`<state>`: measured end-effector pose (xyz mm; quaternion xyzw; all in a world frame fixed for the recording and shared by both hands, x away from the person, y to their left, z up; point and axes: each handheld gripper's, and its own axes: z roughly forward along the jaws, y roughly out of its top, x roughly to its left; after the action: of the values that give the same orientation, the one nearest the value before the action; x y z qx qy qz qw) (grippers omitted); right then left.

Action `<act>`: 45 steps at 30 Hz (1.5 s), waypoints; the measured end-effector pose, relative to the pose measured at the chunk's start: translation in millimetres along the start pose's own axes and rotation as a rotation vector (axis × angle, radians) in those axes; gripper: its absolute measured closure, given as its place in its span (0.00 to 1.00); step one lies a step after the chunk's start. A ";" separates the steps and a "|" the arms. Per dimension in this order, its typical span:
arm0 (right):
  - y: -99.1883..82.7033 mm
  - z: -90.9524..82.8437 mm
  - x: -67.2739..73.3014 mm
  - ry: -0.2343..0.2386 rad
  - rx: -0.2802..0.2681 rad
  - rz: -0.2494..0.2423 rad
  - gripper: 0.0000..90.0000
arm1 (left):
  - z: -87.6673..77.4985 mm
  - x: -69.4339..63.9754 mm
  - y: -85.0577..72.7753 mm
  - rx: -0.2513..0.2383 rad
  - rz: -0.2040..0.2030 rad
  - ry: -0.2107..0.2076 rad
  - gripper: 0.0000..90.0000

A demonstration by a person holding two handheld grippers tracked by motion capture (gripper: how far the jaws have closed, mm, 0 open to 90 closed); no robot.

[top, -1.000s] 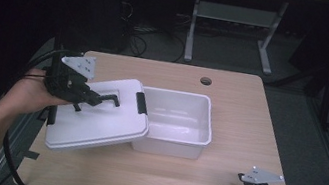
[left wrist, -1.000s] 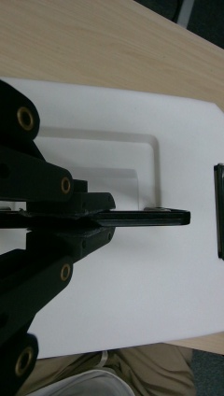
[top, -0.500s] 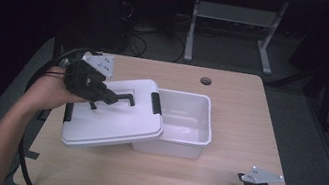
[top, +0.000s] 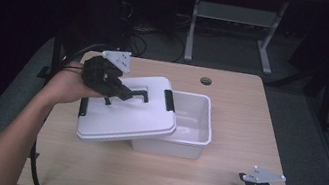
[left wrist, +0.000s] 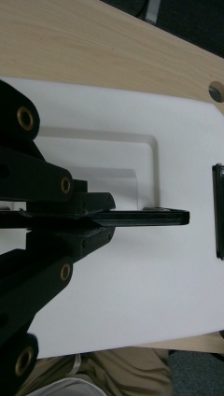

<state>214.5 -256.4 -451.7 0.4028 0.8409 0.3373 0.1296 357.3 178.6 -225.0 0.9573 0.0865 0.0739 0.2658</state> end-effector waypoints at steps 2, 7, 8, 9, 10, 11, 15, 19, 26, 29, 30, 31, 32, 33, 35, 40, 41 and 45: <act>-0.2 0.3 -0.3 0.001 0.005 -0.001 0.17 | 3.0 1.2 3.8 0.002 0.001 -0.003 0.93; -0.1 0.2 -1.5 0.001 0.000 -0.004 0.17 | 10.4 4.7 13.5 -0.001 0.018 -0.009 0.93; -0.1 -0.1 -1.3 0.001 0.000 -0.001 0.17 | 12.0 5.2 15.3 -0.002 0.020 -0.013 0.93; -0.1 -0.1 -1.5 0.002 -0.002 -0.002 0.17 | 13.4 6.0 17.1 0.003 0.028 -0.015 0.93; -0.2 -0.2 -1.6 0.002 -0.004 -0.001 0.17 | 14.6 6.8 18.7 0.004 0.033 -0.018 0.93; -0.2 -0.3 -1.7 0.002 -0.005 0.000 0.17 | 16.2 7.3 20.1 0.000 0.029 -0.019 0.93; 0.3 -1.0 -1.6 0.002 -0.010 0.006 0.17 | 21.2 9.3 25.2 0.002 0.034 -0.024 0.93; 1.8 -1.0 -1.6 0.000 -0.007 0.003 0.17 | 24.7 11.1 29.3 0.003 0.042 -0.025 0.94; 3.6 -0.7 -1.2 0.001 -0.010 -0.006 0.17 | 29.0 14.4 35.7 -0.006 0.042 -0.027 0.93; 3.7 -1.3 -0.5 0.002 -0.015 -0.008 0.17 | 29.7 15.1 40.0 -0.006 0.045 -0.022 0.93; 3.8 -1.7 0.0 -0.001 -0.015 -0.009 0.17 | 29.8 14.8 41.6 -0.010 0.047 -0.022 0.93; 3.6 -2.3 0.0 -0.001 -0.016 -0.013 0.17 | 29.7 14.3 43.4 -0.009 0.052 -0.022 0.93; 3.2 -2.8 0.1 0.000 -0.019 -0.013 0.17 | 29.8 13.6 45.2 -0.010 0.054 -0.019 0.94; 2.3 -3.3 0.1 -0.001 -0.018 -0.012 0.17 | 30.1 12.8 46.9 -0.014 0.054 -0.020 0.93; 0.4 -3.9 0.3 -0.001 -0.019 -0.011 0.17 | 30.9 12.0 50.2 -0.014 0.063 -0.021 0.93; -0.6 -7.5 0.9 -0.009 -0.027 0.001 0.17 | 31.5 10.3 55.1 -0.022 0.077 -0.021 0.94; -0.8 -7.4 1.0 -0.010 -0.024 -0.002 0.17 | 31.6 10.4 55.8 -0.021 0.078 -0.020 0.94; -0.6 -5.4 1.7 -0.010 -0.014 -0.007 0.17 | 34.8 10.6 57.5 -0.019 0.088 -0.024 0.94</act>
<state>210.4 -257.9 -448.0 0.4009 0.8393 0.3406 0.1377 381.4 115.0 -223.5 0.9584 0.0402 0.0748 0.2723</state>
